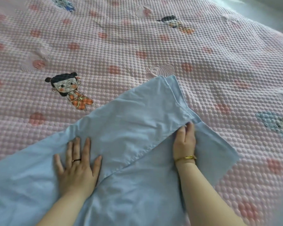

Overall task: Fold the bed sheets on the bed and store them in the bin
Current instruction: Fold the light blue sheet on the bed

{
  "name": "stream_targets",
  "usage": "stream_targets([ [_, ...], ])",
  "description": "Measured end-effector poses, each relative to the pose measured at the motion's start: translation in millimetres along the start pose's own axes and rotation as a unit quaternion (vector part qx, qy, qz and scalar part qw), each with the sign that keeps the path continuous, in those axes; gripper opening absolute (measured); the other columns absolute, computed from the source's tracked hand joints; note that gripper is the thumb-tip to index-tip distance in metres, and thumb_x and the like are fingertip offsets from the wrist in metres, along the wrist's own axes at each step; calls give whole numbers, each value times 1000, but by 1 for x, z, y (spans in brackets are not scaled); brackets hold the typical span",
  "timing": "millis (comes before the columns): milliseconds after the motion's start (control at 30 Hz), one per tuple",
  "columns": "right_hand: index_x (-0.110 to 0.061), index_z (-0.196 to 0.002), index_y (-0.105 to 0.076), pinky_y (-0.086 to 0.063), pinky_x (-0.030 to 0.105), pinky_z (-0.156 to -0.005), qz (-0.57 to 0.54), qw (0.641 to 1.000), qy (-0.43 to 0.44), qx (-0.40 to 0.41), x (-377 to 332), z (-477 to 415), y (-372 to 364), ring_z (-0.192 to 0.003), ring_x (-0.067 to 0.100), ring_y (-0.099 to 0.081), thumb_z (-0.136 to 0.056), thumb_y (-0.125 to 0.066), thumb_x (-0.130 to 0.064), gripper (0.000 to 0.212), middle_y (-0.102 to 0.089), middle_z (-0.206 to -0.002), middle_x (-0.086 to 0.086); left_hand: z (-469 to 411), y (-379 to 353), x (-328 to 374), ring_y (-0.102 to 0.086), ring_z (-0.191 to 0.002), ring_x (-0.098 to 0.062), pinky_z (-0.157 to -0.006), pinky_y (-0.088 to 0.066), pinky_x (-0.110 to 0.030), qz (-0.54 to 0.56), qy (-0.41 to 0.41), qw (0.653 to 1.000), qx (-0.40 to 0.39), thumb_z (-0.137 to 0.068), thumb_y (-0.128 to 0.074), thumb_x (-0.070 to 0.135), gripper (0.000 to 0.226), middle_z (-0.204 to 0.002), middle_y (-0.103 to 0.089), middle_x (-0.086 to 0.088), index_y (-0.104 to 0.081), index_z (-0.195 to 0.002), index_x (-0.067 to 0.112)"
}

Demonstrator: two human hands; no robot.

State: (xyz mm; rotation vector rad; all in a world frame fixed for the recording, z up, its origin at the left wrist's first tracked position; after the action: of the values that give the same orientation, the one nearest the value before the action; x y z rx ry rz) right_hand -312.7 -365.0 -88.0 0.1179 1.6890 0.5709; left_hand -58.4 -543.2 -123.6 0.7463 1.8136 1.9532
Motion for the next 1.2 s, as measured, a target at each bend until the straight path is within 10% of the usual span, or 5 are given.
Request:
stream_targets([
  [133, -16, -139, -33, -34, 28, -106, -146, 959, -237, -52, 15, -8, -8, -113, 12, -49, -96, -42, -38, 50, -49, -116, -7, 0, -2, -2, -49, -118, -38, -108, 20, -24, 9, 11, 1000, 13, -84, -32, 45, 63, -130, -53, -23, -53, -127, 4],
  [533, -11, -136, -39, -11, 36, -104, 323, 939, 45, 108, -56, -5, -16, -128, 36, -32, -81, -49, -17, 55, -43, -137, 22, -2, -13, -4, -35, -121, -29, -111, 13, -29, -10, -4, 1000, 14, -97, -9, 50, 69, -126, -56, -22, -52, -127, 5],
  [767, -28, -148, -1, 31, 34, -101, 454, 767, 282, -356, -55, 44, -159, -143, 12, 11, -64, 10, -63, 91, 9, -156, -5, -1, -9, -9, -33, -122, -27, -111, 12, -29, 0, 1, 998, 58, -95, -4, 53, 63, -129, -54, -19, -37, -131, 12],
  [1000, -23, -148, 3, 16, 41, -113, 523, 825, -8, -215, -12, -45, -49, -143, 19, 13, -97, -21, -45, 61, 12, -156, 2, -2, -13, -10, -36, -120, -27, -112, 9, -31, -28, 0, 998, 64, -96, -4, 51, 67, -128, -55, -19, -46, -130, 10],
  [1200, -16, -134, -37, -4, 34, -109, 369, 860, 271, -226, -67, 114, -125, -130, 26, -29, -82, -37, -30, 54, -47, -137, 16, -4, -11, -9, -34, -121, -25, -111, 5, -34, -15, 0, 999, 47, -97, -9, 47, 59, -128, -56, -17, -43, -130, 13],
])
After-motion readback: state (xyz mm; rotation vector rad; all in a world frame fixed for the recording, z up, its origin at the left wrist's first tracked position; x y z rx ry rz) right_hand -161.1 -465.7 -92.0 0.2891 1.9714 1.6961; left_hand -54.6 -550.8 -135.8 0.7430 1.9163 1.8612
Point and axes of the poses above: each hand's wrist, its own z-axis away from the middle knuckle, its own y-axis out of the back of the hand, x = y × z, the point moved 10 cm from there along -z, towards the middle knuckle
